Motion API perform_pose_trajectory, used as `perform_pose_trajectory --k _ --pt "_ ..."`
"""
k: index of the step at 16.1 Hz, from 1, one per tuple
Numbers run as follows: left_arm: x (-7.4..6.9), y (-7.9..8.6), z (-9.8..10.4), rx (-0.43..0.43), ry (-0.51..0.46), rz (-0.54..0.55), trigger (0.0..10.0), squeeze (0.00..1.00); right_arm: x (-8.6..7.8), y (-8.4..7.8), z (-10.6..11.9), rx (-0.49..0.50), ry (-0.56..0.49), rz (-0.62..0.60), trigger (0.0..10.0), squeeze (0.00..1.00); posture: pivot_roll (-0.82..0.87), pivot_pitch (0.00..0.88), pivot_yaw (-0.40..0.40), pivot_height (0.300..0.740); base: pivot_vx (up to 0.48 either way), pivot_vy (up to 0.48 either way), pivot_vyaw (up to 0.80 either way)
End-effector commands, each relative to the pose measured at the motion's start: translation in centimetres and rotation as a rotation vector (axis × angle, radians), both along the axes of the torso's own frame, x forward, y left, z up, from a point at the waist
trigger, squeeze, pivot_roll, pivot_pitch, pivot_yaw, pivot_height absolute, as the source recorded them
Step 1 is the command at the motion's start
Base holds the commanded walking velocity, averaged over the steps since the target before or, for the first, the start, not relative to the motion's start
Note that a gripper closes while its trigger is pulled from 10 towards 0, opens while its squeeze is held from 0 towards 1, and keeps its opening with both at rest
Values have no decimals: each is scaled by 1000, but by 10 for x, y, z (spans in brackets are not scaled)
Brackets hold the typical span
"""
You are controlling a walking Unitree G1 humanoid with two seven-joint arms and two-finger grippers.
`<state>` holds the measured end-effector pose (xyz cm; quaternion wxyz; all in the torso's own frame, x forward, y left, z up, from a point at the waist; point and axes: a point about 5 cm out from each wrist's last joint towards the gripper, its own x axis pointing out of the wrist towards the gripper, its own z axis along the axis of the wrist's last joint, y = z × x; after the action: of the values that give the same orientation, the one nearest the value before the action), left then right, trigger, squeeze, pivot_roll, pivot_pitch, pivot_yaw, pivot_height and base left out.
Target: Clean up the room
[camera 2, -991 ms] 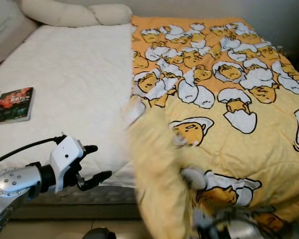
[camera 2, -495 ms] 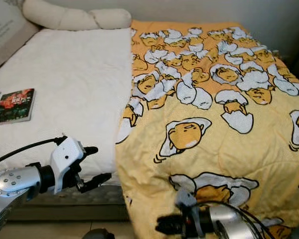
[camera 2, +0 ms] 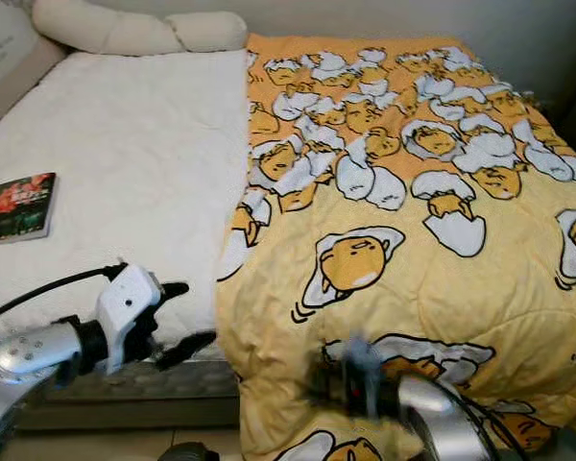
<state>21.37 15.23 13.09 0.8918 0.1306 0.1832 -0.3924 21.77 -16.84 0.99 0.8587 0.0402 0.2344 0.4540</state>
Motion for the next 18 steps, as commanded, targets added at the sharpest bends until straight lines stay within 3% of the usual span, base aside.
perform_pose_trajectory --k 1,2,4,6,9,10,11,12,14,18 --pt "2 6 -1 2 -11 55 10000 447 14 -4 12 19 -63 -90 10000 1000 131 0 24 740 0 0 0" --pt "7 7 -5 -30 -37 152 10000 447 32 -5 23 68 -123 -228 10000 1000 112 0 18 740 0 0 0" --pt "16 10 -10 -92 -72 324 10000 439 51 -7 40 96 -207 -406 10000 1000 89 0 9 740 0 0 0" --pt "21 17 -14 -127 -102 481 10000 380 54 -3 45 75 -226 -498 10000 1000 65 0 1 740 0 0 0" --pt "24 21 -19 -131 -135 563 10000 333 50 0 36 -9 -141 -667 10000 1000 34 0 -12 740 0 0 0" --pt "26 22 -21 -136 -139 606 10000 302 47 -1 35 -51 -131 -731 10000 55 25 0 -13 740 0 0 0" --pt "28 22 -22 -143 -137 620 10000 298 46 -1 35 -59 -126 -753 10000 0 22 0 -14 740 0 0 0" --pt "31 21 -24 -148 -136 633 10000 294 43 -1 37 -64 -111 -831 10000 0 5 0 -13 740 0 0 0" --pt "32 20 -25 -152 -142 639 10000 294 43 -3 41 -78 -103 -873 10000 0 -10 0 -10 740 0 0 0" --pt "35 20 -26 -150 -157 639 10000 298 40 -9 44 -116 -108 -887 10000 0 -3 0 -21 740 -73 0 0"
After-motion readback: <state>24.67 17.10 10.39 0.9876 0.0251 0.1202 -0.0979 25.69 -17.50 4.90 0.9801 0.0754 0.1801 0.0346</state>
